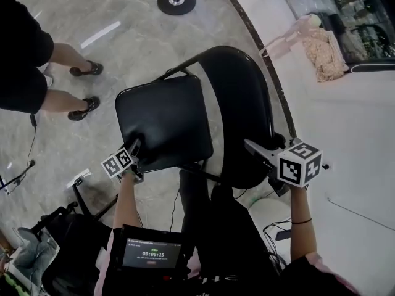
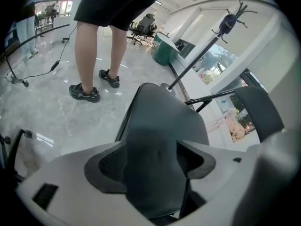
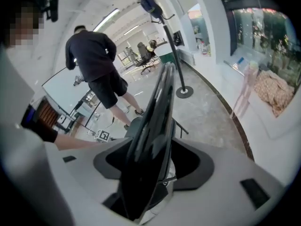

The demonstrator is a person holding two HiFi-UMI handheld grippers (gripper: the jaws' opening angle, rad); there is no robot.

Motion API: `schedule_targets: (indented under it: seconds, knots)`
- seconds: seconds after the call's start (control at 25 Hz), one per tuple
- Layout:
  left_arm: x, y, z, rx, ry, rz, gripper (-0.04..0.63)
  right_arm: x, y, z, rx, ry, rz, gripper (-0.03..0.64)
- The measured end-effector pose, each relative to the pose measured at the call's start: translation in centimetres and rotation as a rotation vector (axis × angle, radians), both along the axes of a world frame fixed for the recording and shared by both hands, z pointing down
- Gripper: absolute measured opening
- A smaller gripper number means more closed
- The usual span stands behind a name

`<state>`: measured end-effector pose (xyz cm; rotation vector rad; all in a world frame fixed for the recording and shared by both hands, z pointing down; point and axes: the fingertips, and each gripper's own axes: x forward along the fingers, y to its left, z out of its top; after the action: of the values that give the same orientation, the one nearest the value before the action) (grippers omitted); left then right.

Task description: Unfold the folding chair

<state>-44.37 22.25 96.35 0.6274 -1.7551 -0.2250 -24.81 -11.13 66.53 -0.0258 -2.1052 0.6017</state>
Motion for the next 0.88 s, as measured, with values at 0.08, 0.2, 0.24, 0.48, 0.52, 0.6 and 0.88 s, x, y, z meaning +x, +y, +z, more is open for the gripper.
schedule_targets:
  seconds: [0.08,0.2,0.24,0.48,0.52,0.6,0.88]
  knots:
    - [0.2,0.2,-0.2,0.009,-0.006,-0.005,0.328,0.2,-0.3,0.1,-0.046,-0.005,0.079,0.249]
    - [1.0,-0.4,-0.7,0.035,0.001,-0.007,0.321,0.4,-0.8,-0.3,-0.044,-0.03,0.145,0.247]
    - [1.4,-0.8,-0.9,0.046,0.004,-0.003,0.318,0.6,-1.0,-0.6,-0.017,-0.03,0.152,0.247]
    - [2.4,-3.1,-3.3,0.118,0.002,0.028,0.238,1.9,-2.1,-3.9,0.061,-0.05,0.265,0.247]
    - [2.7,-3.7,-4.0,0.149,0.008,0.035,0.224,2.2,-2.2,-4.7,0.063,-0.059,0.277,0.247]
    - [3.7,-4.8,-5.4,0.204,0.016,0.047,0.189,2.9,-2.1,-5.9,0.076,-0.059,0.274,0.247]
    - [6.7,-6.6,-9.7,0.266,0.038,0.097,0.028,3.3,-1.6,-9.9,0.1,-0.094,0.299,0.239]
